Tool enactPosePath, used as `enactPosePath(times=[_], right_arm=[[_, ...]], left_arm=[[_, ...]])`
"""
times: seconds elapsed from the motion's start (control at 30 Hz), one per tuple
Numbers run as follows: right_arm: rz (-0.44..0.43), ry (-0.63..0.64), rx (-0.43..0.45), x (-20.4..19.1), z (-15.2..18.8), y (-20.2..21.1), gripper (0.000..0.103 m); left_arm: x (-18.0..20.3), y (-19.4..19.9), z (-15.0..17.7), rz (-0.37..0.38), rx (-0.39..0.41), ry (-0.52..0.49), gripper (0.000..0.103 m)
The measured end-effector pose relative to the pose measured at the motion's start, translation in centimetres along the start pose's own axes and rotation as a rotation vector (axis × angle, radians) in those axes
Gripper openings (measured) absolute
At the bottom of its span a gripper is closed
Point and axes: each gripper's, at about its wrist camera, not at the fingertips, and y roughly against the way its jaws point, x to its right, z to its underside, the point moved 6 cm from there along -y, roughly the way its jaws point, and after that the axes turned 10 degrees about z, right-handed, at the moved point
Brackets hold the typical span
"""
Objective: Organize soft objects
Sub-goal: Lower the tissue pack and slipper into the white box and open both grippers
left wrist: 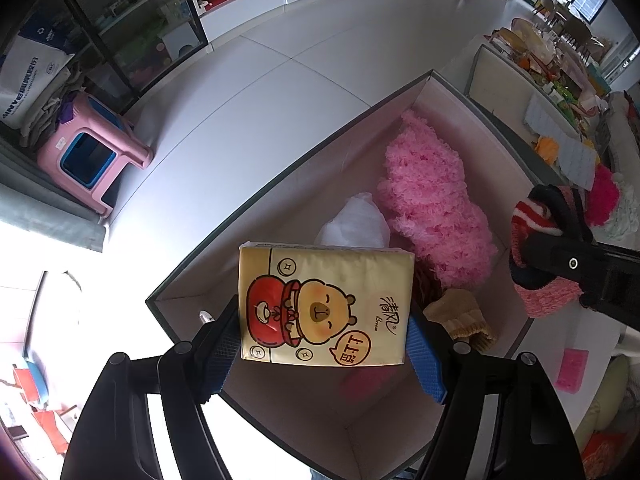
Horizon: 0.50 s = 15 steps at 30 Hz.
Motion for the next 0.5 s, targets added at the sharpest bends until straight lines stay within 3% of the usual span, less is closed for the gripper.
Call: enactPosePath(times=[0.5], right_arm=[[0.038,0.045,-0.002,-0.45,-0.72,-1.04,0.038]], left_arm=[[0.28,-0.62,-0.09,-0.004,-0.018,-0.003,0.076]])
